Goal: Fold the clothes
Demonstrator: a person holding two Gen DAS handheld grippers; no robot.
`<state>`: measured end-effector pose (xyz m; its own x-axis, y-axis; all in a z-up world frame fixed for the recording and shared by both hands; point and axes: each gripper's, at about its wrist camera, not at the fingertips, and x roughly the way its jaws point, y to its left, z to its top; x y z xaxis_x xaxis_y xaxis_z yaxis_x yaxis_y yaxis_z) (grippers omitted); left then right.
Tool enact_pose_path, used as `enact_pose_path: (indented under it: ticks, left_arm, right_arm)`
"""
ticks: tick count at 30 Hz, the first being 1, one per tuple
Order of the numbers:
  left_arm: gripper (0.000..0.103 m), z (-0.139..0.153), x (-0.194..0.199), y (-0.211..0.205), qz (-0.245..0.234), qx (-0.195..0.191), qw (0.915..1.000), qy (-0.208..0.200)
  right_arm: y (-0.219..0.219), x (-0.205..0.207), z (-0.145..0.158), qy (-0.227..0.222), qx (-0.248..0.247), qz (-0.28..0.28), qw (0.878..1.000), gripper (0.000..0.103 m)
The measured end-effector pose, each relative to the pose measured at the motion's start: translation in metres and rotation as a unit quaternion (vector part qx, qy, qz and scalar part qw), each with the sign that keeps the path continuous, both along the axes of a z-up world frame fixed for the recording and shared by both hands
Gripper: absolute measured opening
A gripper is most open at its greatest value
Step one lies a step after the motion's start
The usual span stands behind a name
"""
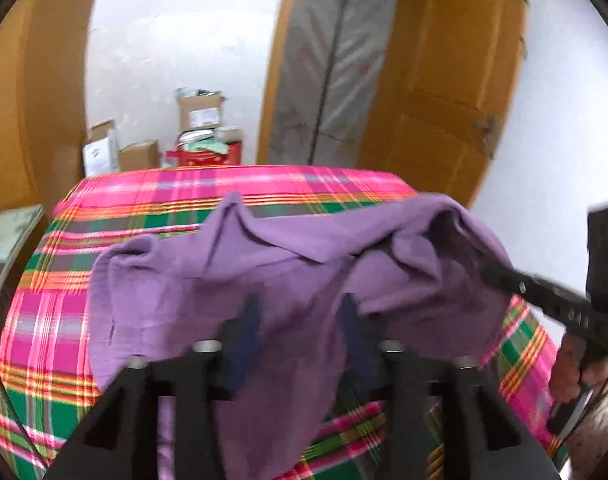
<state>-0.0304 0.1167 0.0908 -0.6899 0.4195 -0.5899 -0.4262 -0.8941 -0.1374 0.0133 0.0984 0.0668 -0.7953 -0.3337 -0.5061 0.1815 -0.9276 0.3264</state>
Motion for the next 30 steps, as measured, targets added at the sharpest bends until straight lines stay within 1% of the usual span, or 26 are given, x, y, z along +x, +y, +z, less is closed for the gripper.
enact_pose_path:
  ticks: [3, 6, 9, 10, 11, 12, 13, 14, 18, 20, 22, 24, 27, 30]
  left_arm:
    - [0.060, -0.003, 0.004, 0.020, -0.031, -0.034, 0.9989, 0.012]
    - [0.060, -0.008, 0.003, 0.034, -0.033, -0.068, 0.9971, 0.013]
    - [0.059, -0.014, -0.004, 0.043, -0.034, -0.087, 0.9956, 0.013]
    - [0.056, -0.016, -0.008, 0.044, -0.034, -0.090, 0.9954, 0.009]
    - [0.036, -0.016, -0.011, 0.045, -0.035, -0.087, 0.9956, 0.004]
    - [0.026, -0.017, -0.015, 0.045, -0.036, -0.084, 0.9958, -0.001]
    - [0.010, -0.016, -0.017, 0.043, -0.039, -0.074, 0.9965, -0.004]
    - [0.008, -0.016, -0.019, 0.040, -0.041, -0.063, 0.9971, -0.008]
    - [0.006, -0.012, -0.023, 0.022, -0.032, -0.016, 0.9993, -0.007]
    - [0.003, -0.008, -0.024, 0.012, -0.017, -0.003, 0.9998, -0.003]
    - [0.003, -0.004, -0.023, 0.001, -0.004, 0.009, 1.0000, 0.000]
    - [0.003, -0.001, -0.024, -0.010, 0.009, 0.020, 0.9998, 0.001]
    - [0.001, 0.002, -0.027, -0.026, 0.038, 0.021, 0.9990, 0.012]
    - [0.001, 0.000, -0.028, -0.031, 0.045, 0.025, 0.9987, 0.003]
  right_arm:
    - [0.000, 0.000, -0.001, -0.001, -0.002, 0.001, 1.000, 0.007]
    - [0.000, 0.000, -0.001, -0.003, -0.003, 0.002, 1.000, 0.007]
    - [0.000, 0.000, -0.002, -0.004, -0.005, 0.004, 1.000, 0.007]
    - [0.000, 0.000, -0.002, -0.005, -0.005, 0.004, 1.000, 0.007]
    - [0.000, 0.001, -0.002, -0.005, -0.006, 0.005, 1.000, 0.007]
    - [0.000, 0.001, -0.003, -0.006, -0.006, 0.005, 1.000, 0.007]
    - [0.001, 0.001, -0.003, -0.007, -0.008, 0.005, 1.000, 0.007]
    - [0.002, 0.001, -0.002, -0.007, -0.010, 0.006, 1.000, 0.007]
    - [0.005, 0.000, -0.002, -0.012, -0.016, 0.009, 1.000, 0.009]
    - [0.007, 0.000, -0.003, -0.012, -0.024, 0.010, 1.000, 0.009]
    - [0.009, 0.000, -0.003, -0.013, -0.032, 0.010, 0.999, 0.009]
    - [0.009, 0.001, -0.004, -0.012, -0.032, 0.008, 0.999, 0.009]
    - [0.011, 0.003, -0.005, -0.015, -0.037, 0.008, 0.999, 0.009]
    - [0.015, 0.004, -0.006, -0.019, -0.044, 0.005, 0.999, 0.008]
